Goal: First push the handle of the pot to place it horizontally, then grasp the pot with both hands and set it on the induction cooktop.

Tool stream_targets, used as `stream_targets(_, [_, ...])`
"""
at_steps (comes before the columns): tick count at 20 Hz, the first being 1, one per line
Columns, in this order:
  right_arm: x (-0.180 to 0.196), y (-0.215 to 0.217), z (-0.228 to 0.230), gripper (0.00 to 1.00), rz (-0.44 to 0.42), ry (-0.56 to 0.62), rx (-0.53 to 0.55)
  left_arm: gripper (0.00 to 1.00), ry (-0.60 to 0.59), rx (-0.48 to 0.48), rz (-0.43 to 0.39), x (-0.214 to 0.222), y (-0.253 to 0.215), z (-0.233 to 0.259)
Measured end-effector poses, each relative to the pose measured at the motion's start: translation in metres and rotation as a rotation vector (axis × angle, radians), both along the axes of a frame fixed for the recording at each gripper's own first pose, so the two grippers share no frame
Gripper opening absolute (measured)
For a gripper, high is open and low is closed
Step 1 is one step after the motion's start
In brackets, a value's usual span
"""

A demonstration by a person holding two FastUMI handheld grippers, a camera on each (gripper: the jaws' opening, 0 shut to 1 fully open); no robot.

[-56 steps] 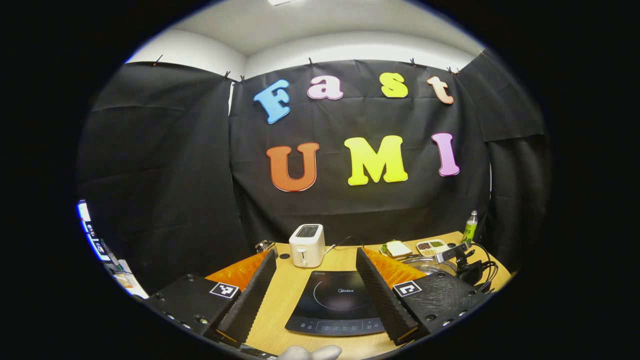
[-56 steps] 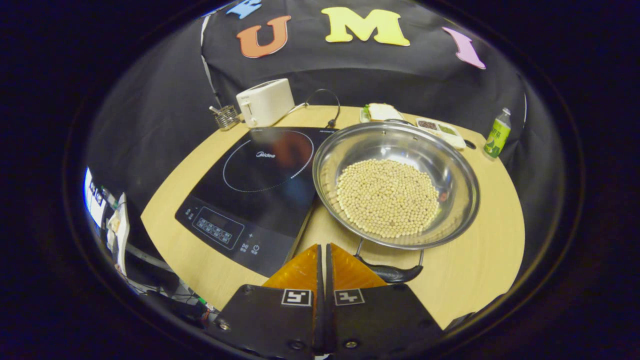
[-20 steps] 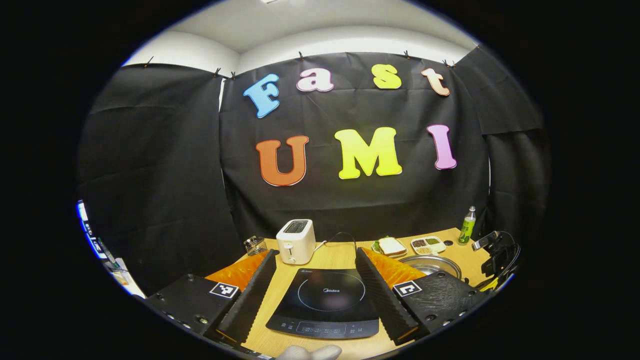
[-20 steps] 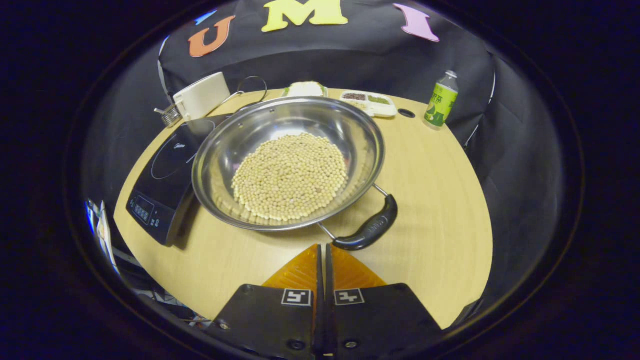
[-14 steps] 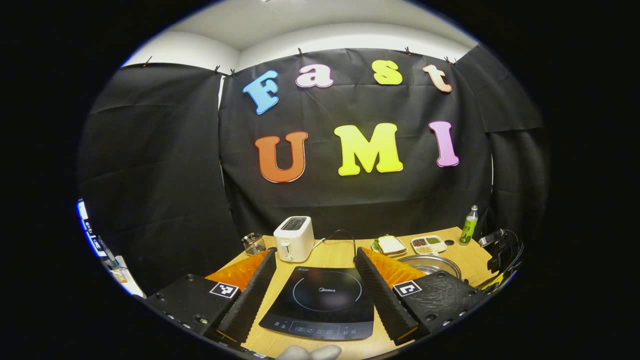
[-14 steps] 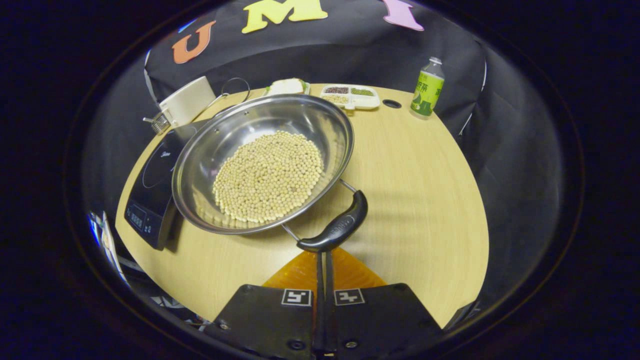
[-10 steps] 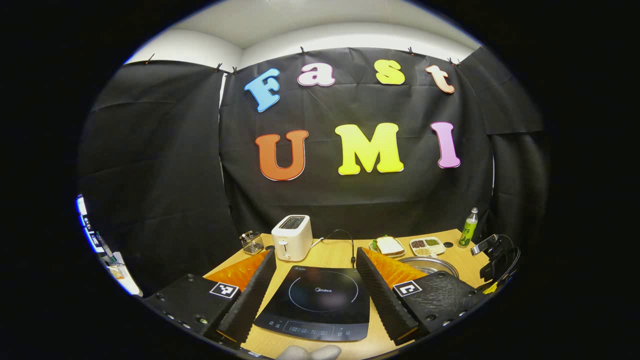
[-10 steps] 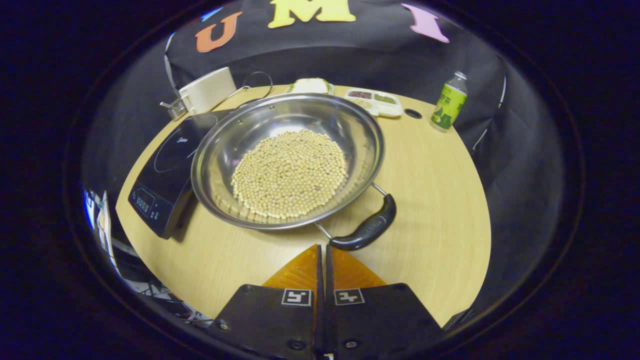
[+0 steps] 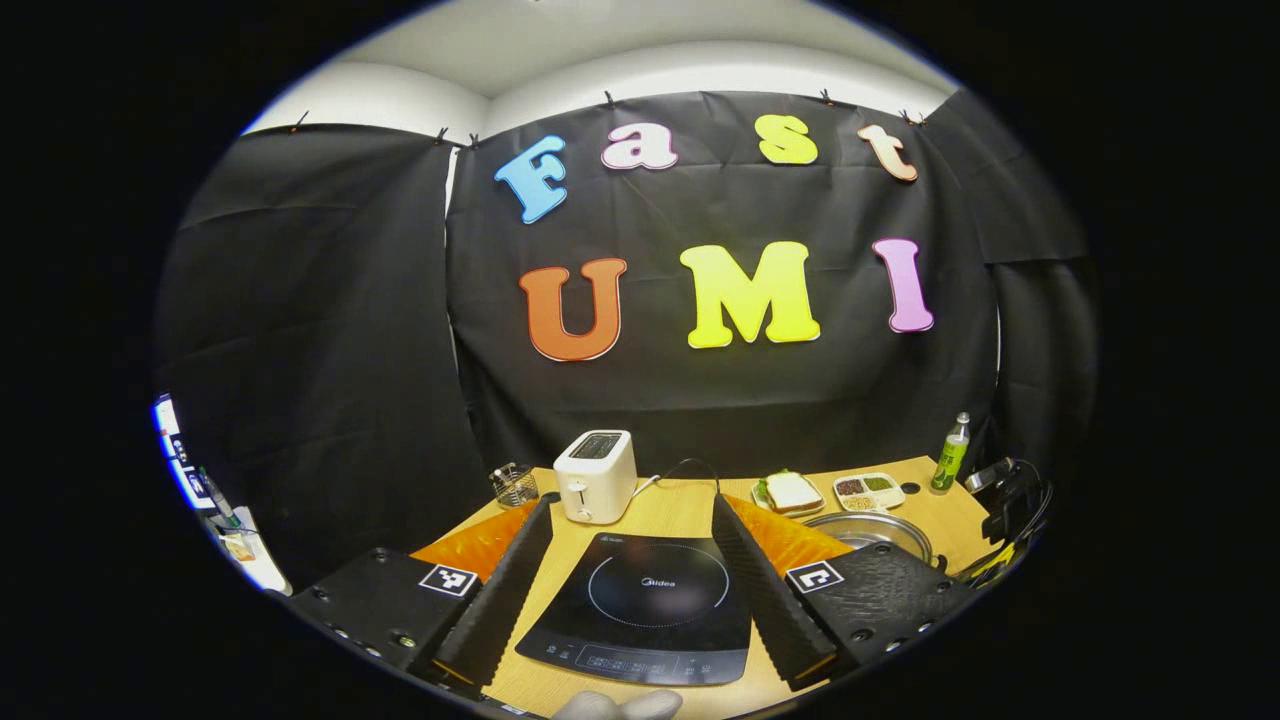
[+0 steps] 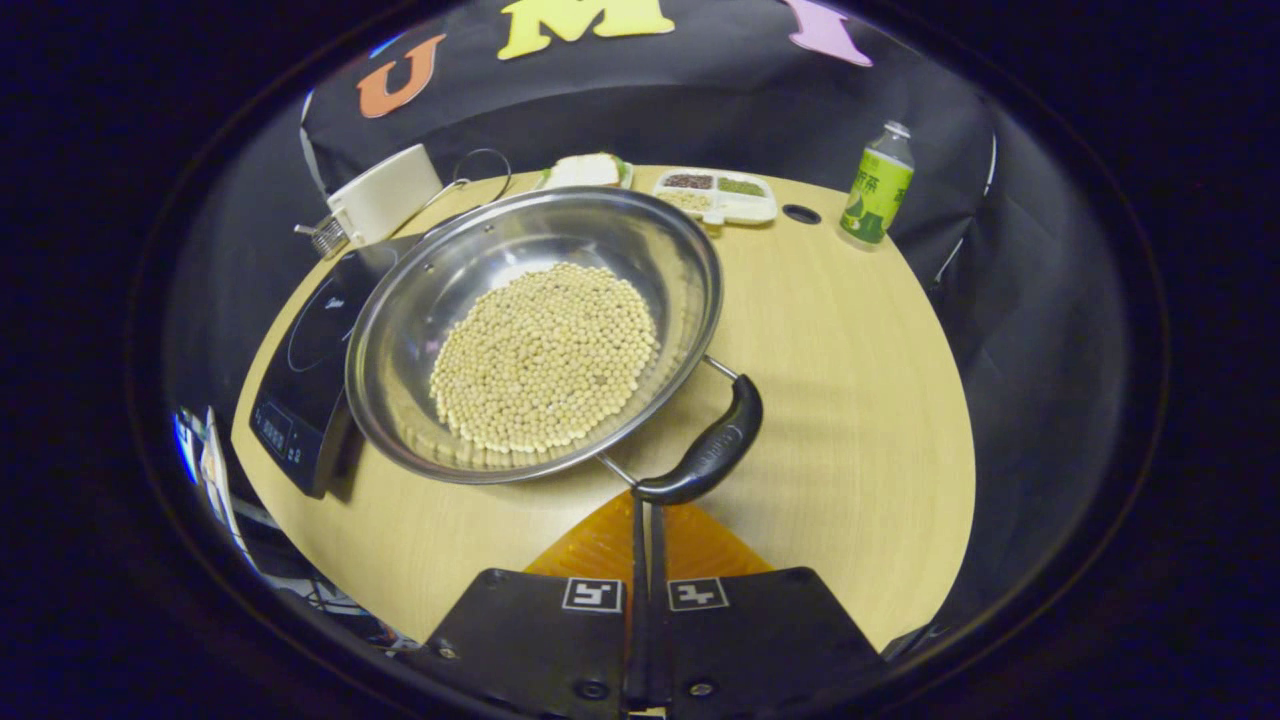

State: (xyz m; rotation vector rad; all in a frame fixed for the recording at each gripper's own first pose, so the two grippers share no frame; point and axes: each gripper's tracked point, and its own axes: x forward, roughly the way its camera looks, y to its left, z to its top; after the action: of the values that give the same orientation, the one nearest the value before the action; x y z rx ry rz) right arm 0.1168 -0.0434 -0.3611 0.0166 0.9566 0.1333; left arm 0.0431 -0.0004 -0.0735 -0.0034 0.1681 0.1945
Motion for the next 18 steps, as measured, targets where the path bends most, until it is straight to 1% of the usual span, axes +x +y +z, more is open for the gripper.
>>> stream_targets(1, [0.006, -0.007, 0.002, 0.04, -0.012, -0.006, -0.009, 0.96, 0.002, 0.002, 0.006, -0.001, 0.001, 0.0])
stream_targets(2, [0.011, -0.011, 0.004, 0.0, -0.026, -0.01, -0.001, 0.96, 0.004, 0.005, 0.012, -0.001, 0.002, 0.001])
stream_targets(3, [0.017, -0.013, 0.006, 0.04, -0.037, -0.01, 0.011, 0.96, 0.005, 0.008, 0.017, 0.0, 0.003, 0.001])
stream_targets(5, [0.028, -0.019, 0.007, 0.04, -0.046, -0.012, 0.008, 0.96, 0.009, 0.012, 0.024, 0.0, 0.002, 0.001])
stream_targets(6, [0.033, -0.022, 0.007, 0.0, -0.043, -0.015, -0.003, 0.96, 0.011, 0.016, 0.028, -0.001, 0.002, 0.001])
stream_targets(12, [0.065, -0.047, 0.003, 0.0, -0.066, -0.016, -0.015, 0.96, 0.022, 0.03, 0.047, -0.001, -0.005, 0.001])
stream_targets(13, [0.071, -0.051, 0.004, 0.04, -0.075, -0.015, -0.004, 0.96, 0.026, 0.033, 0.05, -0.001, -0.006, -0.001])
stream_targets(14, [0.075, -0.056, 0.005, 0.0, -0.084, -0.016, 0.0, 0.96, 0.031, 0.036, 0.052, -0.002, -0.007, -0.001])
stream_targets(15, [0.081, -0.061, 0.007, 0.0, -0.089, -0.021, -0.001, 0.96, 0.037, 0.037, 0.053, -0.001, -0.008, -0.003])
stream_targets(16, [0.088, -0.065, 0.009, 0.04, -0.096, -0.026, -0.004, 0.96, 0.042, 0.036, 0.053, -0.001, -0.01, -0.005])
stream_targets(17, [0.094, -0.067, 0.011, 0.0, -0.093, -0.032, -0.008, 0.96, 0.047, 0.037, 0.052, 0.0, -0.012, -0.006])
stream_targets(18, [0.099, -0.069, 0.011, 0.0, -0.089, -0.038, -0.022, 0.96, 0.052, 0.035, 0.05, 0.002, -0.015, -0.009])
